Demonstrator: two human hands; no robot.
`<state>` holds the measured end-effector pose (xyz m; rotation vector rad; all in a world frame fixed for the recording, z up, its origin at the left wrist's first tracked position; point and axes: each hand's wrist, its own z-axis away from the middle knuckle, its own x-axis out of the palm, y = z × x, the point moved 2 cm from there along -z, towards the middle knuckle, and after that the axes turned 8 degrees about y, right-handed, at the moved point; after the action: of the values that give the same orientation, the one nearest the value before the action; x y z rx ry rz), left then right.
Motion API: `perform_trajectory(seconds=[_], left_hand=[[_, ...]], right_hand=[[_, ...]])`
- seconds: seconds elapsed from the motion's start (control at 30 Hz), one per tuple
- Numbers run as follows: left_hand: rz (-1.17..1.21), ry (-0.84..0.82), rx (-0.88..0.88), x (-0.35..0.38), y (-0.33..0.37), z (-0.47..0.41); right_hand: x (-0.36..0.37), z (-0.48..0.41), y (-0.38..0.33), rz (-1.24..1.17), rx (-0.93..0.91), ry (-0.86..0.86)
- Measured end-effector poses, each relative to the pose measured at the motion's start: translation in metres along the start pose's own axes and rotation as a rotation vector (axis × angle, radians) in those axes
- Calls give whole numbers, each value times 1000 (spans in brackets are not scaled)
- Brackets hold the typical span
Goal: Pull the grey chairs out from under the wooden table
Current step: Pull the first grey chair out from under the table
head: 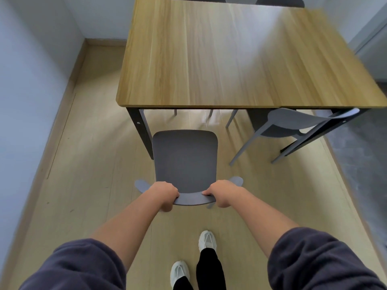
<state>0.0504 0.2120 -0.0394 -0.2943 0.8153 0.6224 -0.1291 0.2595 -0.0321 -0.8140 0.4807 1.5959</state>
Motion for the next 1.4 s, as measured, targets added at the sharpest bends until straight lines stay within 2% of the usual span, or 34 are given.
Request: perform_trajectory(seconds=[0.47,1.0,1.4], left_hand=[[3,-10,5,31,43,45],[80,24,-91,74,123,93],[59,-16,-64,92,144,115]], right_hand=[[45,45,-30,-8,-11,4],[109,100,-45,109,-116,11],[136,126,-63,84,-74,9]])
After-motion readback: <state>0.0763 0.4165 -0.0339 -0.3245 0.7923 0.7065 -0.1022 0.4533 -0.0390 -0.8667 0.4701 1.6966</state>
